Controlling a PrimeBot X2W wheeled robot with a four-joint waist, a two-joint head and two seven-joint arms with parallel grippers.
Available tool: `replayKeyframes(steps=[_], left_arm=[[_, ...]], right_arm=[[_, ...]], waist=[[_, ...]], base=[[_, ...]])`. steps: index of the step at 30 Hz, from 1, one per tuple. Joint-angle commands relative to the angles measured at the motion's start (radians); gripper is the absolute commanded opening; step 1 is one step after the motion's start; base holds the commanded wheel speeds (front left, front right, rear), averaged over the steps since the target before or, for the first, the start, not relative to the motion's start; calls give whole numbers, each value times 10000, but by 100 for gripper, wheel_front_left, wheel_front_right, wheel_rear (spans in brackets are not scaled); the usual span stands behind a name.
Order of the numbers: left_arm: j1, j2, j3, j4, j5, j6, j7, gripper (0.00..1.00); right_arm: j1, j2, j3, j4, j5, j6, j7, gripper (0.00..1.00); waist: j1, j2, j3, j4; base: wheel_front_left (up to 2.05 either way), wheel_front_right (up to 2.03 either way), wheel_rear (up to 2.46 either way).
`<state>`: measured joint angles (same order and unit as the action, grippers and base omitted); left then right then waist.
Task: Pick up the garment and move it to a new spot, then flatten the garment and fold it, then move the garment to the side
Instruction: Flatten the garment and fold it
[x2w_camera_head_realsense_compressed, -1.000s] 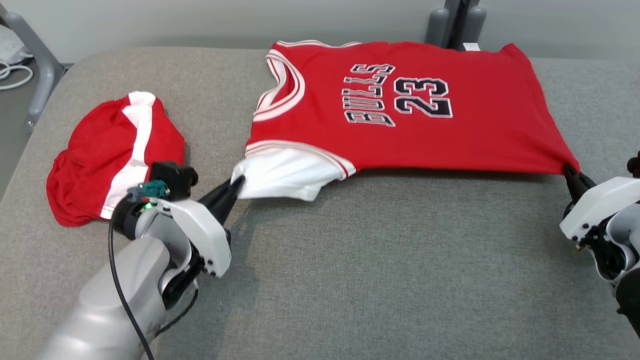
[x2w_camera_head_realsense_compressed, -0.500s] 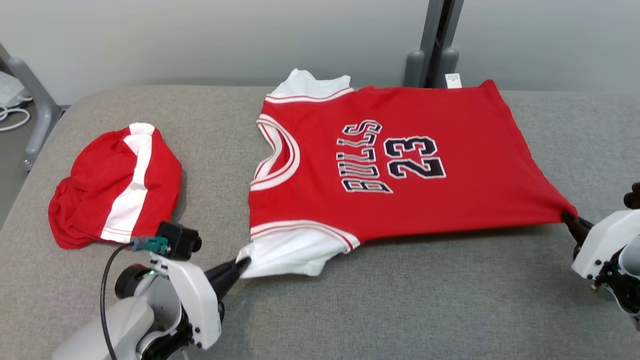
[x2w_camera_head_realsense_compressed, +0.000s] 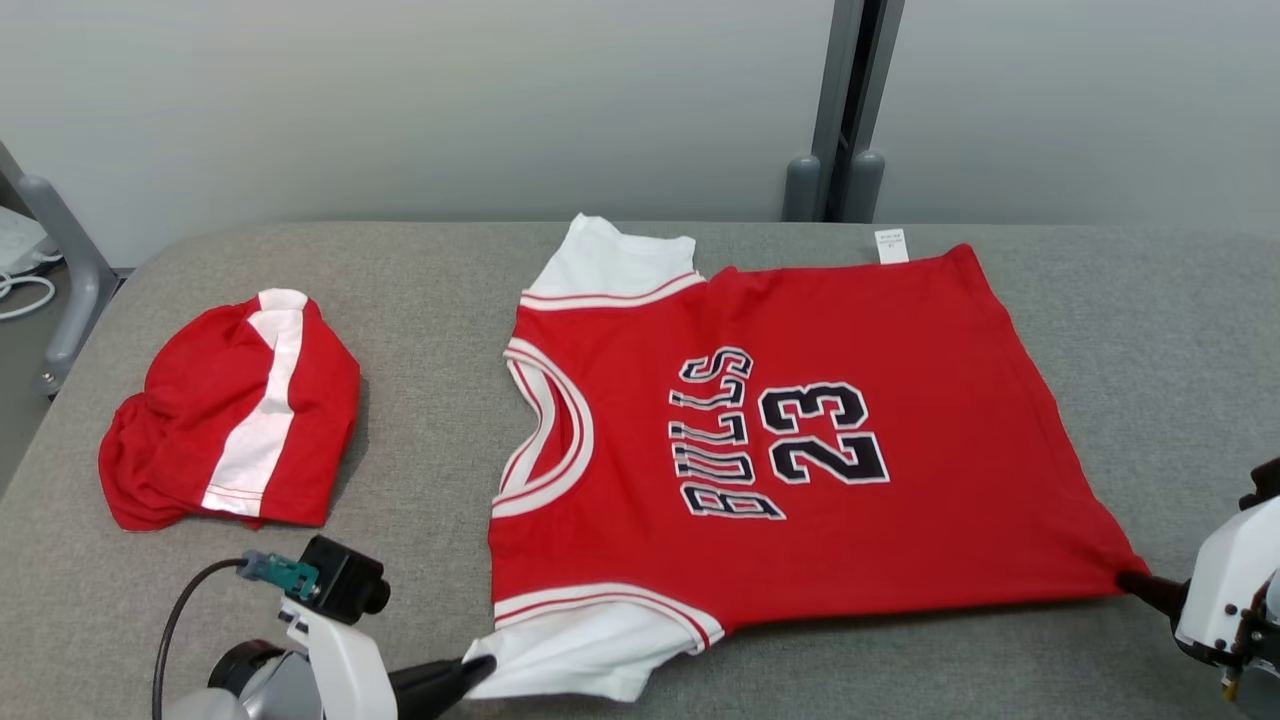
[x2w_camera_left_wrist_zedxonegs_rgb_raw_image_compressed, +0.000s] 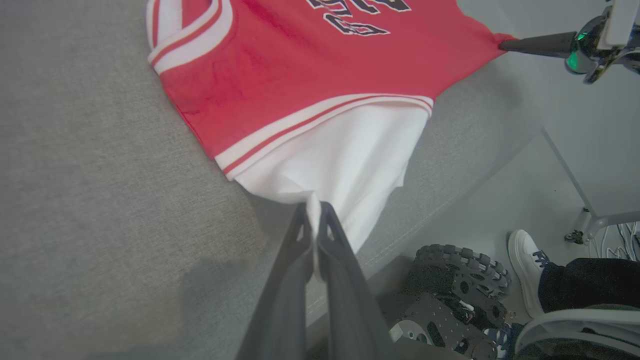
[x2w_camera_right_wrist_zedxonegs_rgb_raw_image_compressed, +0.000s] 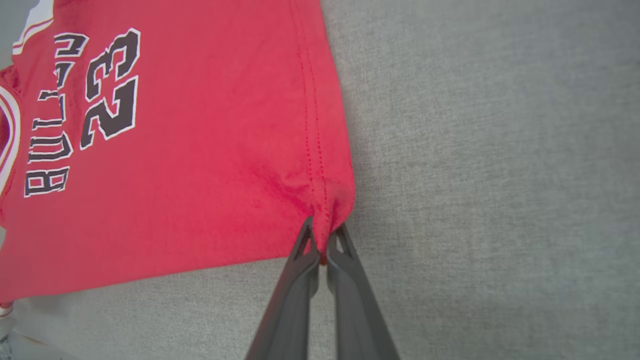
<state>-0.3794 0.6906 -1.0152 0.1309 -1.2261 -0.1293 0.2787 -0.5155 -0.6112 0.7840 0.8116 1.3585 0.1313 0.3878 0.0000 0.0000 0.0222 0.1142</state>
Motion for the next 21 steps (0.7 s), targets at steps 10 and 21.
replayKeyframes(steps=[10,21], left_arm=[[860,1036,-135,-1557,-803,119,704,0],[966,1527,-320,-2494,-422,546,946,0]], right_arm=[[592,-787,-49,-996,547,-11,1415,0],[1383,-1739,-185,-2582,409,-11,1663,0]], waist=[[0,0,-334,-124],[0,0,-271,-43]], base=[[0,0,0],[0,0,0]])
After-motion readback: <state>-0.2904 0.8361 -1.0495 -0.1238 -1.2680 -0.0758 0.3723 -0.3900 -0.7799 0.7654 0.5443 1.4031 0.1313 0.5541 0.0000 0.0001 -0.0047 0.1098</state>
